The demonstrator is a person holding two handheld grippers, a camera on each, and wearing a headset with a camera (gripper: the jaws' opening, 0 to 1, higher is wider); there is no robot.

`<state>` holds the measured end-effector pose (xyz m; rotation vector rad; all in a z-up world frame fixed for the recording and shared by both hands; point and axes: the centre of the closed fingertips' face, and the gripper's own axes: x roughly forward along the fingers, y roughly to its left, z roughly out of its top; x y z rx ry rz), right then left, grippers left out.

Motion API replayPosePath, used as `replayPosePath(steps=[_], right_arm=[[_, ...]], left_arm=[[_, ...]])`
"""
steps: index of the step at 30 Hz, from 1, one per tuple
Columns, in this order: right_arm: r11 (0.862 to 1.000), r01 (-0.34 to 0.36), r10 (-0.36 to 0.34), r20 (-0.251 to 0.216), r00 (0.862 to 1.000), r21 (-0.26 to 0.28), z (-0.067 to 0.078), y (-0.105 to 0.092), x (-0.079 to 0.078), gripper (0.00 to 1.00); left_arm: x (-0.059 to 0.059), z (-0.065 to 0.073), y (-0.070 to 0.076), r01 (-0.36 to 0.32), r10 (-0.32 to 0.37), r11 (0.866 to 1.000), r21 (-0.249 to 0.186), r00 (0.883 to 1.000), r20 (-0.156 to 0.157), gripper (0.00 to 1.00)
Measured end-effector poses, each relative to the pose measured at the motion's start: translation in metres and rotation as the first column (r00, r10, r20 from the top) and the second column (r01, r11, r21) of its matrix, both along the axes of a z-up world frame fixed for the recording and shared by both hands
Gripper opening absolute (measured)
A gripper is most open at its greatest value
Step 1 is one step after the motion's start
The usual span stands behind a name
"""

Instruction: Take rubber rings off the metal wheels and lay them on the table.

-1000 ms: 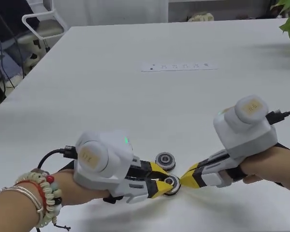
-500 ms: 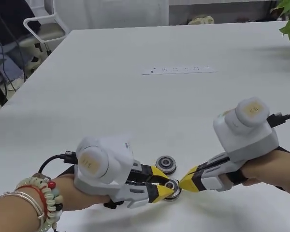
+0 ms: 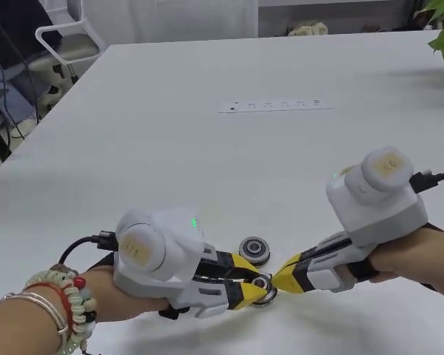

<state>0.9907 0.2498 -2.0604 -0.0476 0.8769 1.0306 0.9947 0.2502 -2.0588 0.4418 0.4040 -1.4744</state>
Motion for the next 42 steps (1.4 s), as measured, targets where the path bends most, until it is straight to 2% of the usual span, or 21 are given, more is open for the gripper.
replayPosePath(steps=[27,29,31,32,33,34,36,39,42], right_arm=[[0.999,-0.013,0.012,0.016,1.0,0.034,0.006,0.007,-0.001,0.0],[0.999,-0.014,0.014,0.015,1.0,0.044,0.007,0.008,-0.001,0.0],[0.996,-0.021,0.021,0.0,1.0,0.086,0.012,0.014,-0.005,0.0],[0.994,0.001,-0.005,0.034,0.999,0.108,0.016,0.015,0.002,0.0],[0.998,-0.014,0.013,0.01,1.0,0.068,0.012,0.01,-0.002,0.0],[0.998,-0.011,0.01,0.024,1.0,0.06,0.011,0.009,0.0,0.0],[0.997,-0.004,0.003,0.008,1.0,0.076,0.011,0.01,-0.001,0.0],[0.999,0.003,-0.004,0.018,1.0,0.041,0.008,0.006,0.001,0.0],[1.0,0.011,-0.012,0.004,1.0,0.029,0.006,0.005,0.001,0.0]], left_arm=[[0.0,0.0,0.0,-0.001,0.001,1.0,-0.001,1.0,0.0,0.08],[0.0,0.0,0.0,-0.001,0.001,1.0,-0.001,1.0,0.0,0.08],[0.0,0.0,0.0,-0.002,0.002,1.0,-0.001,1.0,0.0,0.08],[-0.001,0.0,0.0,-0.001,0.001,1.0,-0.002,1.0,-0.001,0.08],[-0.001,0.0,0.0,-0.003,0.003,1.0,-0.001,1.0,0.0,0.08],[-0.001,0.0,0.0,-0.003,0.003,1.0,-0.002,1.0,0.0,0.08],[0.0,0.0,-0.001,-0.004,0.004,1.0,-0.002,1.0,0.0,0.08],[0.0,0.0,-0.001,-0.006,0.006,1.0,-0.005,1.0,-0.009,0.08],[0.0,0.0,-0.001,-0.006,0.006,1.0,-0.007,1.0,-0.011,0.08]])
